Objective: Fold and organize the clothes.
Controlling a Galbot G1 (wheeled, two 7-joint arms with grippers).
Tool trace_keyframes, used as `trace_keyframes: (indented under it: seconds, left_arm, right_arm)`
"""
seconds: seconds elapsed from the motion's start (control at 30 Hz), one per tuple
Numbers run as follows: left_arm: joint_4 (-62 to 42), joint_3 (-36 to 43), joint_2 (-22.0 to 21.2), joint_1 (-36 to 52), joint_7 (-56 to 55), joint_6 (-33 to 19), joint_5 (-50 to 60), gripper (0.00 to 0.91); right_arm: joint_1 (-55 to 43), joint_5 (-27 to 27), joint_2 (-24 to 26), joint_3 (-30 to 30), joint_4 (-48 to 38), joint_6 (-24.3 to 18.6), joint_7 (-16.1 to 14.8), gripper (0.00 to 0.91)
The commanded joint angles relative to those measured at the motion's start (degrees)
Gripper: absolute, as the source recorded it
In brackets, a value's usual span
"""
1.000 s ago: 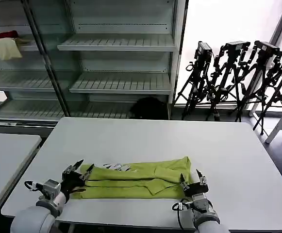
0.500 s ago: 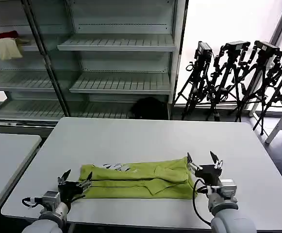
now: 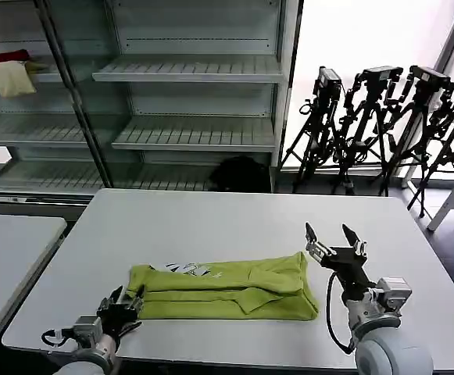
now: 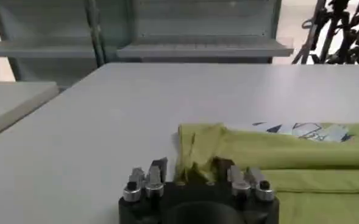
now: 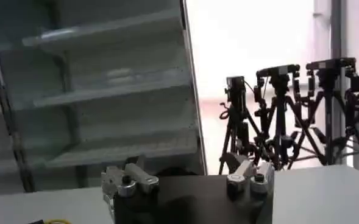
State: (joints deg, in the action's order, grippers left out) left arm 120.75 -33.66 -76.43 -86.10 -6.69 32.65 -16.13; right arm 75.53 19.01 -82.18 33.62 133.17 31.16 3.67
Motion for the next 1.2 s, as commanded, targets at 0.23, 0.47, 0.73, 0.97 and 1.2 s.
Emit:
trace_keyframes:
  seconds: [0.23,0.47,0.73,0.97,1.2]
  left_arm:
    - [-0.37,0.62,-0.98,0.22,-0.51,-0.42,-3.73,0.000]
    - [-0.61,0.09,-0.58,0.96,1.94,-7.11,0.46,0.000]
    - [-0.54,-6.56,0.70,1.10,6.74,-11.63,7.67,0.000]
    - [-2.25,-18.59,7.70,2.44,12.10,-13.36,13.42,0.000]
    - [-0.30,-24.50,15.21,3.76,14.87,-13.39,18.39,0.000]
  right_arm:
    - [-0.22,1.49,0.07,1.09,0.89,0.01,0.16,0.907]
    - [-0.09,1.54,0.29,1.55,1.26,0.13,0.20,0.907]
    - [0.42,1.65,0.47,2.60,1.14,0.14,0.14,0.907]
    - [0.55,1.58,0.42,2.89,0.63,0.28,0.33,0.907]
    - [0.67,1.42,0.34,2.94,0.33,0.44,0.38,0.907]
